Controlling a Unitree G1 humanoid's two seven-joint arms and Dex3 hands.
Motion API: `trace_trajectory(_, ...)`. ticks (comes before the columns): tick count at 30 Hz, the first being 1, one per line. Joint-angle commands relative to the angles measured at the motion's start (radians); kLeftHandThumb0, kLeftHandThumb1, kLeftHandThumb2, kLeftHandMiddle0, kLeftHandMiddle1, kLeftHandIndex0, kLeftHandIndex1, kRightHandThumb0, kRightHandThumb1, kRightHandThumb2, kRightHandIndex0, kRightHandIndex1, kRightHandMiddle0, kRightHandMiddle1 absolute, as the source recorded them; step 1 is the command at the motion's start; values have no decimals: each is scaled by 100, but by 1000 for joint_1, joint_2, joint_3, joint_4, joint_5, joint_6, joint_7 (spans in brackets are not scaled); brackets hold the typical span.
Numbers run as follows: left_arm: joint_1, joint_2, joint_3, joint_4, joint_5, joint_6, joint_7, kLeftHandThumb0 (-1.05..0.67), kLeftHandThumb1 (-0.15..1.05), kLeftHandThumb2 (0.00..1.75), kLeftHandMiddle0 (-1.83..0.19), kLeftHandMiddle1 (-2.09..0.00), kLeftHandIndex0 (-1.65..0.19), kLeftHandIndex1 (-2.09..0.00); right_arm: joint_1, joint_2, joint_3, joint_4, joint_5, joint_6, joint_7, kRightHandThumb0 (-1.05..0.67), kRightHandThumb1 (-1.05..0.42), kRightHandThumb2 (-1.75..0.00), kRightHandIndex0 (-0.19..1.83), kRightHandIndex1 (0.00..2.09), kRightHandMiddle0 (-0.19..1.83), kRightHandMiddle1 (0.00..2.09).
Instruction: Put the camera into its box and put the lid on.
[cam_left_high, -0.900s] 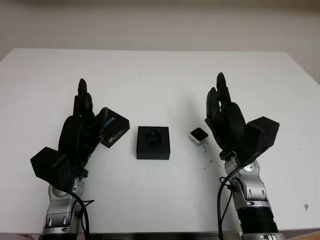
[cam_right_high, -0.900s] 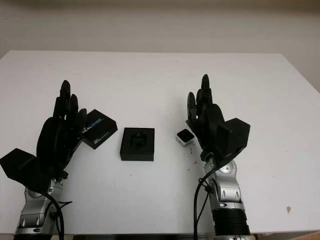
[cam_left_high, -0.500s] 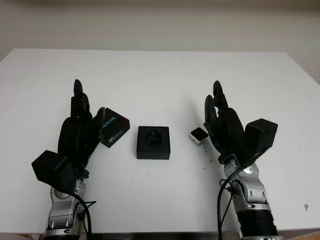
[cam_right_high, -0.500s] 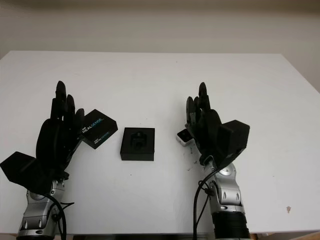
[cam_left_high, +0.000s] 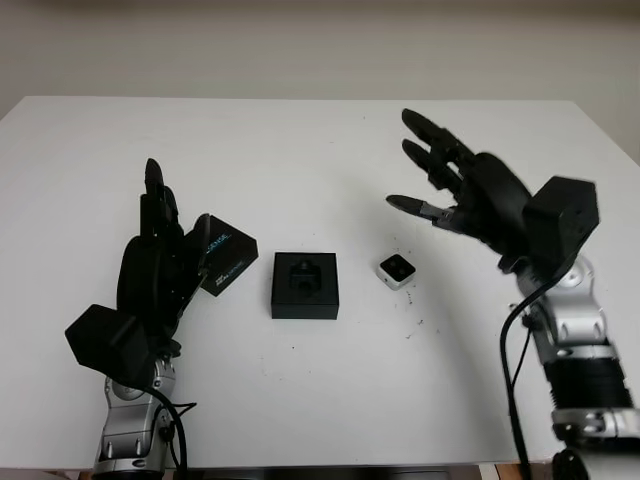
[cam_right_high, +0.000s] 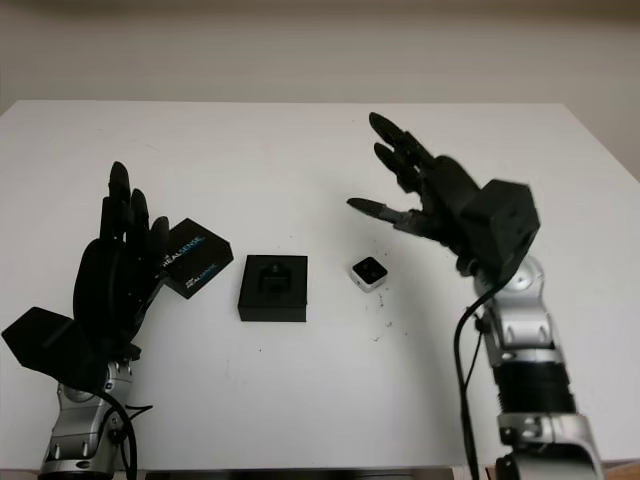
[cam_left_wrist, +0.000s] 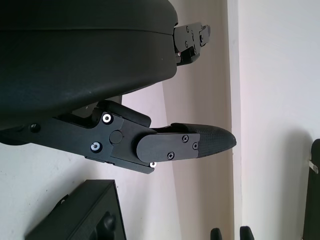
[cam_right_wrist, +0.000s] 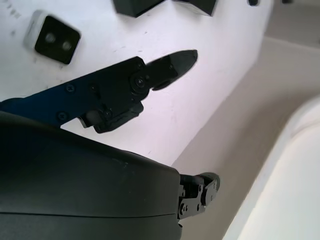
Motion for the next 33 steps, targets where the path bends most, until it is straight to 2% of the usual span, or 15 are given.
trace_trajectory(1,5,-2,1,-23,-5,-2,1,-61,105,40,14,-6,17,-4,-17,-36,22,-4,-26,0,19,-36,-79,-5,15,21,-18,76)
trace_trajectory(5,5,0,5,-26,-9,-2,-1,-60,105,40,13,-6,16,-5,-16,-95,58,4,-93,-67,53,-40,-79,-5,17,21,-6,53)
trace_trajectory(9,2,2,5,-34,-14,10,-4,-60,105,38,13,-6,16,-5,-17,-158,110,-10,-186,-136,82,-37,-78,-5,26,24,8,50)
trace_trajectory(14,1,2,0,-42,-14,26,-4,-60,105,37,13,-5,16,-5,-31,-236,189,-41,-347,-203,95,-39,-77,-5,35,18,33,17)
trace_trajectory(20,-1,2,0,-41,-19,25,-10,-59,105,38,14,-5,17,-5,-14,-261,225,-67,-446,-283,68,-44,-74,-5,35,14,43,13)
trace_trajectory(26,2,2,2,-41,-19,28,-7,-59,105,39,14,-5,17,-5,27,-282,243,-95,-507,-293,68,-47,-79,-6,30,10,36,9)
trace_trajectory(30,1,2,3,-38,-23,27,-12,-59,105,38,13,-6,16,-5,45,-278,241,-102,-507,-261,86,-43,-82,-7,36,13,24,3)
trace_trajectory(33,3,3,2,-41,-25,31,-15,-59,105,38,13,-6,16,-6,50,-275,242,-82,-508,-277,71,-44,-83,-7,39,15,23,3)
